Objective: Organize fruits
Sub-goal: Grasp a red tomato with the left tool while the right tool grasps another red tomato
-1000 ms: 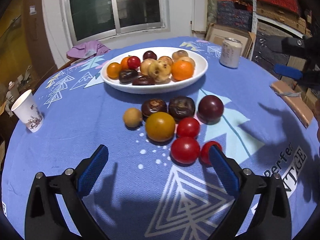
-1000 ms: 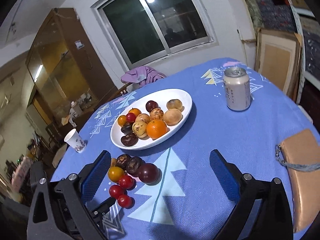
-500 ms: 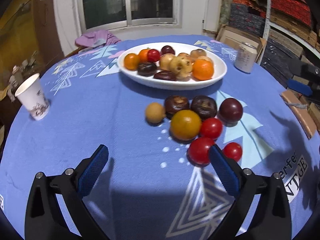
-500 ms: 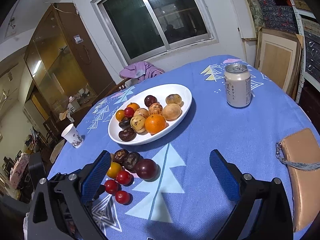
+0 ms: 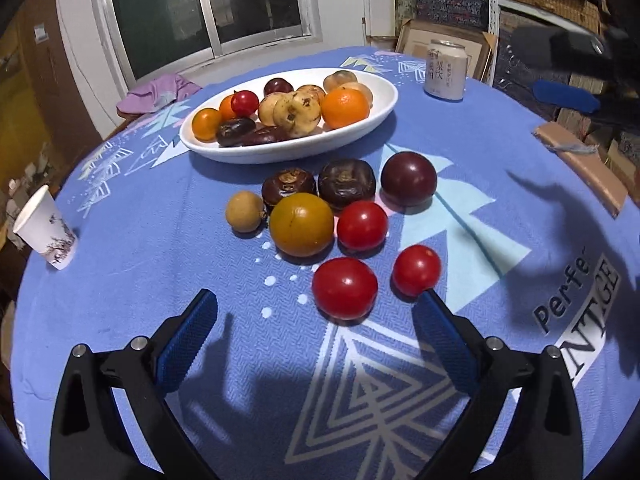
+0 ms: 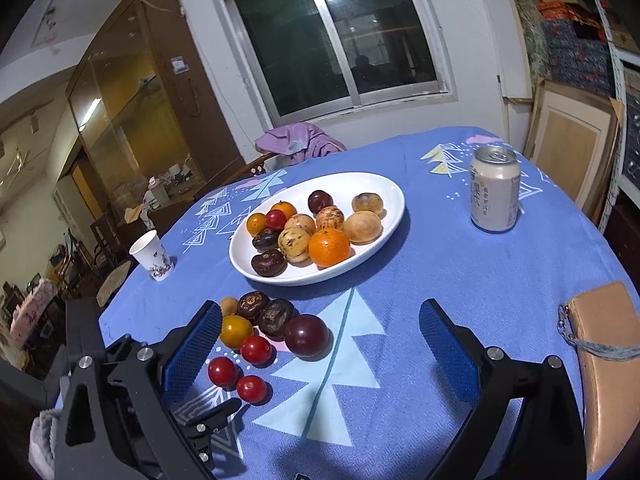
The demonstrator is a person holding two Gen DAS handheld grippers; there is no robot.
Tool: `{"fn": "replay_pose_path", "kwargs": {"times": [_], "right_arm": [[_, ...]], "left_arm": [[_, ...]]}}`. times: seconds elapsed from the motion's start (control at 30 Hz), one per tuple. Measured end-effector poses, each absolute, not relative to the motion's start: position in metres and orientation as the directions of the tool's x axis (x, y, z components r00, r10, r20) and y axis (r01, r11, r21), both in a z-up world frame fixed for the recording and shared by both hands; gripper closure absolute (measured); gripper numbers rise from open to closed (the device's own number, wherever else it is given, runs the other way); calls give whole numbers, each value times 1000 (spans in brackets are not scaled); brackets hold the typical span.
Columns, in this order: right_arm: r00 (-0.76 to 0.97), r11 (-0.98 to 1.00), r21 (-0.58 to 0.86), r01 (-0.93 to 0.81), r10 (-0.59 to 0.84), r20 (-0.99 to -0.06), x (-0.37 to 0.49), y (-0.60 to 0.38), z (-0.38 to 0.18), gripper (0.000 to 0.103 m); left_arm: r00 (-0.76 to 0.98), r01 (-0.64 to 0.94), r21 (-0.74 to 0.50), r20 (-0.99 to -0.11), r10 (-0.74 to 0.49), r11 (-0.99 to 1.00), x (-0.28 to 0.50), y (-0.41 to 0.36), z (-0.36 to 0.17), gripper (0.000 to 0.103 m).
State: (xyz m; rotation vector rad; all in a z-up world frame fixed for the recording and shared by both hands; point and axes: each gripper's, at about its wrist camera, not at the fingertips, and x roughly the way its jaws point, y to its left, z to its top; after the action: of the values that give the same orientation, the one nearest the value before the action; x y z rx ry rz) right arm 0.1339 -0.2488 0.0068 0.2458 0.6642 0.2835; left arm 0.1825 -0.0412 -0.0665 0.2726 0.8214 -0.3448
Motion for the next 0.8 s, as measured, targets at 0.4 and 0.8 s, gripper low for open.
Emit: {"fn": "replay_pose_path", "kwargs": {"times": [0.4,0.8], "right_arm": [[725,932,290,-219,354,-591,134,-238,5,3],[579,902,191,-388,400,-711,131,-186,-31,41]], "left_arm": [[555,486,-16,-767,-323,874,195,-43,-70,61],[561,427,-21,-778,-283,904,200,-28,-73,66]]}}
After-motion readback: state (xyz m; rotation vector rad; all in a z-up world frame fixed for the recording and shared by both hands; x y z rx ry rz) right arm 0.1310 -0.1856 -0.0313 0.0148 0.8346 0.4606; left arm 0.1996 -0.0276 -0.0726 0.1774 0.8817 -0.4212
